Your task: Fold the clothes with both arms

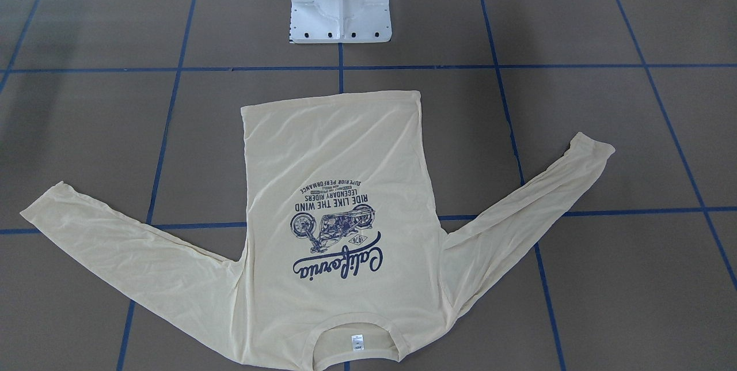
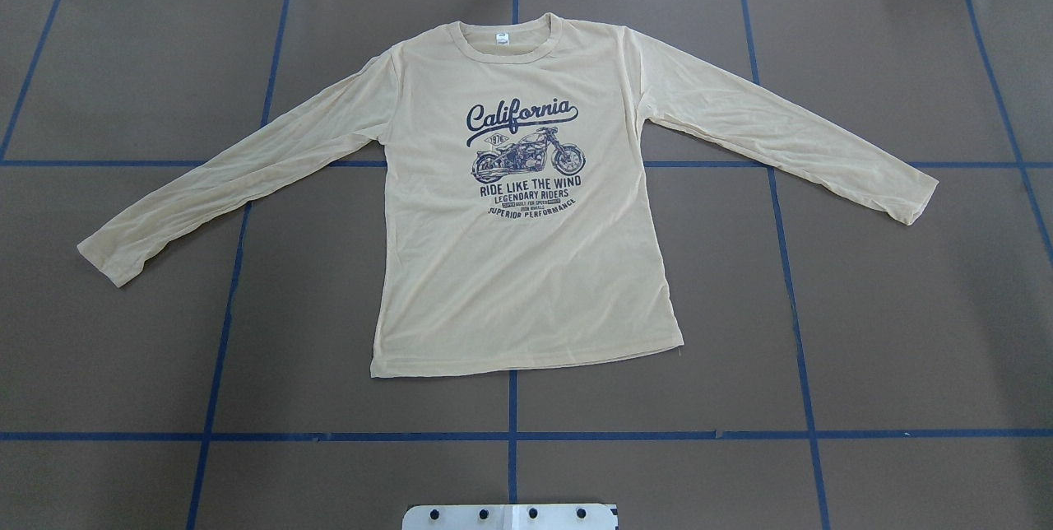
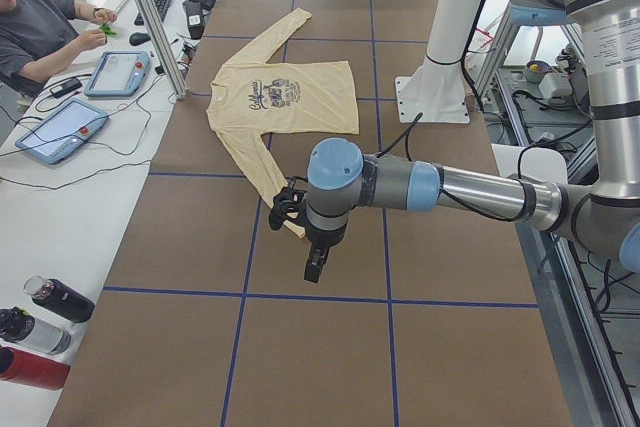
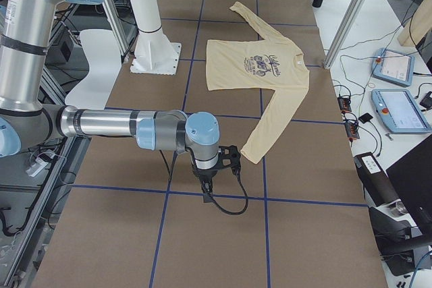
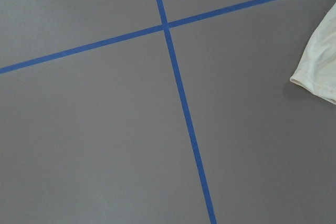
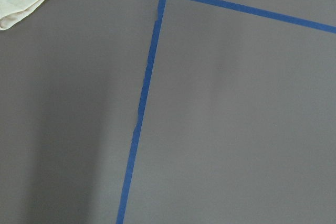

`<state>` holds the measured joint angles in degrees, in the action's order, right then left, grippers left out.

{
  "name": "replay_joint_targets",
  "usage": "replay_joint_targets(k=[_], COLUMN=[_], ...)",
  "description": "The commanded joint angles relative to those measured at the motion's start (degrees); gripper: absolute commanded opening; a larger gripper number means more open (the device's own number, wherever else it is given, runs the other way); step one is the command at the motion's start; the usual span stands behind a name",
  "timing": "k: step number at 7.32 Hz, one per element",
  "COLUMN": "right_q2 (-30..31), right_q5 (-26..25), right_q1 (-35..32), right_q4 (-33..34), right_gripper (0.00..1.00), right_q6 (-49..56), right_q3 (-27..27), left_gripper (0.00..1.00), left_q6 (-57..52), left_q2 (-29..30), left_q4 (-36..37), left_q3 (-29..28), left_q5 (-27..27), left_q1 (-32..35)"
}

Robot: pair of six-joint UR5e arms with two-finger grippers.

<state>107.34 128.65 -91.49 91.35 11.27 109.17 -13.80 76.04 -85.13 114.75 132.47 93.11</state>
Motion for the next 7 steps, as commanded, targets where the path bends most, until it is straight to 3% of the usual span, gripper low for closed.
replay_joint_targets(k=[1,3,6,7], right_q2=[-0.4,-1.9,-5.7,-6.2], right_q5=[0.5,0.0,2.1,5.3], right_q1=[0.0,0.1,0.2,0.3], right_q4=[-3.4,-16.3,-17.6,-17.7], right_gripper=[1.00,1.00,1.00,1.00], right_q6=[-0.1,-0.6,-6.3,-6.4], right_q3=[2.0,0.9,-3.3,-3.7], left_gripper=[1.00,1.00,1.00,1.00], left_q6=[0.2,0.3,6.6,6.5], left_q2=[2.1,3.2,9.6,10.7], left_q4=[-3.4,-7.8,-26.1,-27.1], left_q3=[-0.1,-0.8,-8.0,-9.4], left_q5=[0.0,0.1,0.2,0.2], left_q1=[0.0,0.0,0.0,-0.1])
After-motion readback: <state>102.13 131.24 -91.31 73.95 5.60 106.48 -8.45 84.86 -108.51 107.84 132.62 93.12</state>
